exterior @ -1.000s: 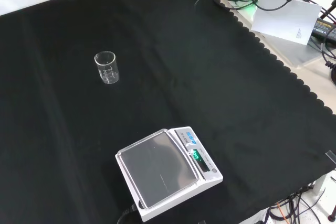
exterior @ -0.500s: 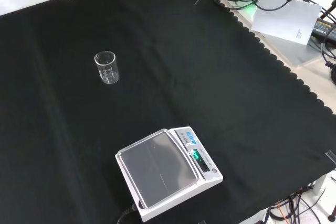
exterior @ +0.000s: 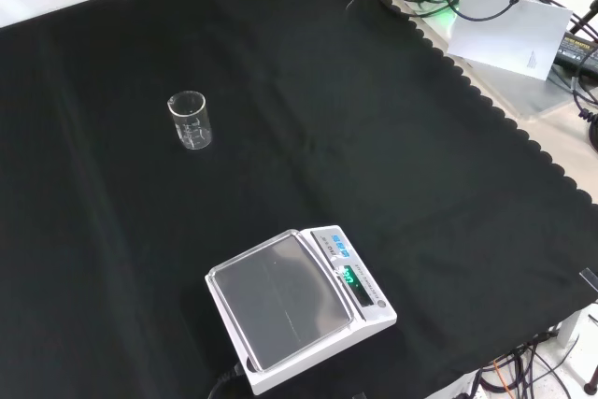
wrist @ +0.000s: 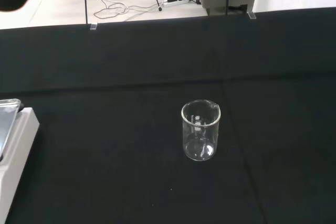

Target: Pick up the beaker.

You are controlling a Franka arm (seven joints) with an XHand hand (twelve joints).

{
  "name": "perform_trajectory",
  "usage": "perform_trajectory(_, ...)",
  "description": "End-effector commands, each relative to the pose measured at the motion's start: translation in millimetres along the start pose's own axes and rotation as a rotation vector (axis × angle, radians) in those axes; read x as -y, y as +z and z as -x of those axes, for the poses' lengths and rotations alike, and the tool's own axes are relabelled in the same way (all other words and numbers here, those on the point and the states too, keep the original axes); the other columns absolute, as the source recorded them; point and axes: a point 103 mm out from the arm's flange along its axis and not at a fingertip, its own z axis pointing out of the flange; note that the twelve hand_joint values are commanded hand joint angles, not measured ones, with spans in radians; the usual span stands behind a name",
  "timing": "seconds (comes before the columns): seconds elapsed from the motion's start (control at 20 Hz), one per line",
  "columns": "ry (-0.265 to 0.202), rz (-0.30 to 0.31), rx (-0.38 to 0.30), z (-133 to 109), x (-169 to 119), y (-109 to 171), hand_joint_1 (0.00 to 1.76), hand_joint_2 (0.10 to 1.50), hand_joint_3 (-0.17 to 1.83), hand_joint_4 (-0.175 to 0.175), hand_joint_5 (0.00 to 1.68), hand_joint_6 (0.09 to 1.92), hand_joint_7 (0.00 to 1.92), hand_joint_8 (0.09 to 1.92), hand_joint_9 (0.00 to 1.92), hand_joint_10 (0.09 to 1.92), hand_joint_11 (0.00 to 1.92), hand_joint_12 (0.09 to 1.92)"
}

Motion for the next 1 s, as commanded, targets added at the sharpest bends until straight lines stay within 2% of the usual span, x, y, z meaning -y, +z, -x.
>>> perform_trajectory(0.05,0.018,0.0,-0.023,24,-59,38,0.62,0.69,0.28,-0.007,0.22,0.09,0.18,0.73,0.2,0.86,0.0,1.3)
perform_trajectory(0.4,0.014,-0.011,-0.029,53,-121,85,0.63,0.69,0.27,-0.007,0.2,0.09,0.16,0.72,0.18,0.86,0.0,1.29)
perform_trajectory(0.65,-0.003,-0.063,-0.029,79,-165,129,0.63,0.7,0.26,-0.005,0.18,0.09,0.15,0.72,0.18,0.87,0.0,1.28)
perform_trajectory(0.85,-0.029,-0.092,-0.032,78,-198,166,0.63,0.7,0.25,-0.004,0.17,0.09,0.14,0.73,0.17,0.87,0.0,1.25)
perform_trajectory(1.0,-0.018,-0.105,-0.077,71,-225,199,0.64,0.71,0.24,-0.003,0.16,0.09,0.12,0.73,0.16,0.87,0.0,1.21)
